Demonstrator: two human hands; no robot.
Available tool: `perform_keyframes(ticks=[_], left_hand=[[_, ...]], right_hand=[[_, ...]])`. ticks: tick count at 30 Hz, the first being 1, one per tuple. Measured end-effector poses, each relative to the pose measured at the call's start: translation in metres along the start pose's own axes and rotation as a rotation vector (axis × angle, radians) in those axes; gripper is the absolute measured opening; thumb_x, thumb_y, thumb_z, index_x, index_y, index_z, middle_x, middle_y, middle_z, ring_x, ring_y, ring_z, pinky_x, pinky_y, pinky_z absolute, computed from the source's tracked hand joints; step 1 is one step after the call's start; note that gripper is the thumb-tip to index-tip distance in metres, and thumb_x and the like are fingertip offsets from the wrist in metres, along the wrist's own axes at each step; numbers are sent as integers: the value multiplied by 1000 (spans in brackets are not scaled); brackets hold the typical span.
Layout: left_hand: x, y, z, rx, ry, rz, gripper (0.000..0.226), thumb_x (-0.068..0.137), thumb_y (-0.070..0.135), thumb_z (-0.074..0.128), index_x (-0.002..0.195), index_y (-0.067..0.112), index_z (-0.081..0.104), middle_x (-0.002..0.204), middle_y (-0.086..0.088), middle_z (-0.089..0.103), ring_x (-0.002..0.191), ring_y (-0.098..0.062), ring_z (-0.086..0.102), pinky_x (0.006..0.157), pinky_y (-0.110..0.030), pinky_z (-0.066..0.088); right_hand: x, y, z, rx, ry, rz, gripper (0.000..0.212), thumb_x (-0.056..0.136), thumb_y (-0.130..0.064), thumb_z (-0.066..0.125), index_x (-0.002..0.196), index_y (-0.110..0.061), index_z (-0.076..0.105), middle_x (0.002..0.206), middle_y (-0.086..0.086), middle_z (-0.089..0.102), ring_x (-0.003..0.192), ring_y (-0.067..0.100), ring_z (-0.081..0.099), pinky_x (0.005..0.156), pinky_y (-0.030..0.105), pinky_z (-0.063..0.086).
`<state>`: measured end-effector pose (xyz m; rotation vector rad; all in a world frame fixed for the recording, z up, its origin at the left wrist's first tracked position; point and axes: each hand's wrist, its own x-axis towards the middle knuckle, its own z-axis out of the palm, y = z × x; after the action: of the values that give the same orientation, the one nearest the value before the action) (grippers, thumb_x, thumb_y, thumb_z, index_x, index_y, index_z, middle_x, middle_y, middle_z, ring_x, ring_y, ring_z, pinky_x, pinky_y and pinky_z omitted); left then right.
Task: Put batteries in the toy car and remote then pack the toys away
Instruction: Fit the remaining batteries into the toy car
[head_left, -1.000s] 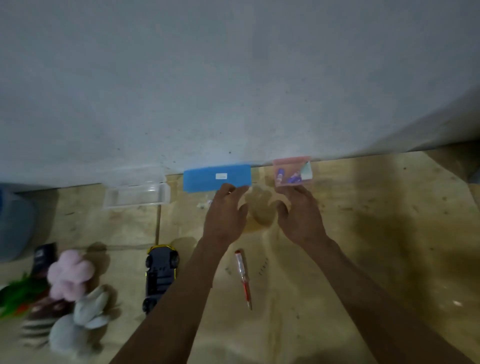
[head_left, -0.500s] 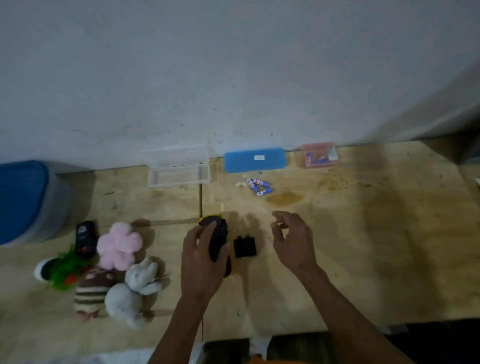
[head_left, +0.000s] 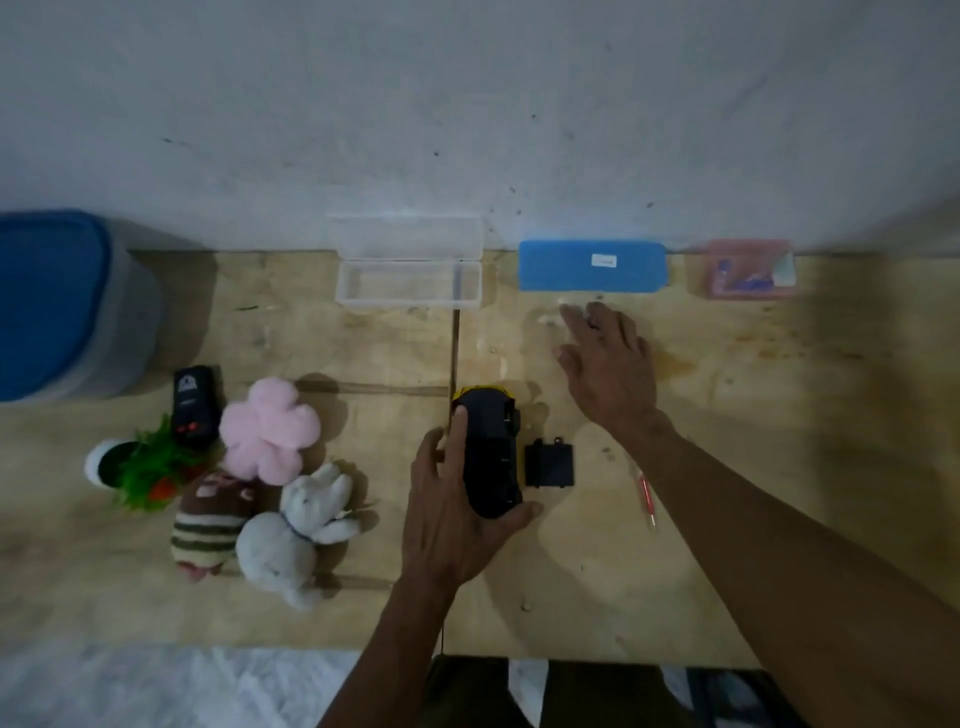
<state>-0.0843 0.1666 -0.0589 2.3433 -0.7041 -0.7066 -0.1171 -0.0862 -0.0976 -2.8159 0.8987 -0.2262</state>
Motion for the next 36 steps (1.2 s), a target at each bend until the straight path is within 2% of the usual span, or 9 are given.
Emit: perform_keyframes(ticks=[6,9,13,21,25,28,32,34,36], left_hand=[[7,-1,3,-5,-32,41,137,56,83,69,158,35,-10,148,-8,35,128,-19,34,102,-40,43],[8,-1,3,-7,-62,18,142,51,85,71,156,38,-12,140,-7,41,118,-18,41,94,-36,46],[9,-3,3,7,-63,5,144,48,87,70,154,42,-16,136,-5,45,114,-15,44,88,-29,44],[10,4,5,-16,-25,8,149,48,69,87,158,33,-8,133,-3,45,108,0,29,87,-26,38],[10,9,6,-21,-14,7,148,47,62,91,156,35,-7,125,1,44,106,-1,29,88,-25,36],[11,12,6,-26,-28,2,148,46,57,93,155,39,-7,116,9,36,104,-6,36,87,-26,38],[16,17,4,-60,-52,-3,147,49,49,95,156,40,-5,122,2,39,96,-5,37,84,-23,42],[19,22,1,-99,-59,-13,146,51,44,96,158,37,-3,127,1,39,92,1,33,85,-21,41],[21,26,-4,-163,-55,-32,143,52,39,97,157,40,0,125,3,37,93,2,37,86,-17,40]], right_hand=[[11,6,19,-71,27,-13,39,97,-33,49,136,-25,49,122,8,53,107,32,45,80,44,42],[17,10,25,-50,109,-47,28,99,-28,49,122,-17,60,108,13,56,96,32,50,69,41,49],[19,11,27,-60,139,-61,22,99,-31,50,106,-14,62,100,10,58,91,27,56,52,32,45],[19,9,30,-108,207,-100,29,102,-35,47,98,-11,61,86,8,63,74,24,63,47,34,52],[18,8,33,-200,234,-126,34,104,-38,45,95,-11,63,76,6,64,62,22,64,42,30,50],[20,9,34,-228,255,-128,38,105,-39,42,93,-11,64,70,5,63,60,21,64,41,30,50],[23,6,32,-178,235,-112,40,105,-37,38,91,-9,63,69,8,65,61,26,66,45,31,52],[26,1,22,-22,146,-18,38,103,-37,39,98,-7,61,80,12,68,71,32,67,58,34,51],[27,-8,6,288,73,212,36,104,-36,42,104,-6,61,89,10,68,79,28,63,68,31,44]])
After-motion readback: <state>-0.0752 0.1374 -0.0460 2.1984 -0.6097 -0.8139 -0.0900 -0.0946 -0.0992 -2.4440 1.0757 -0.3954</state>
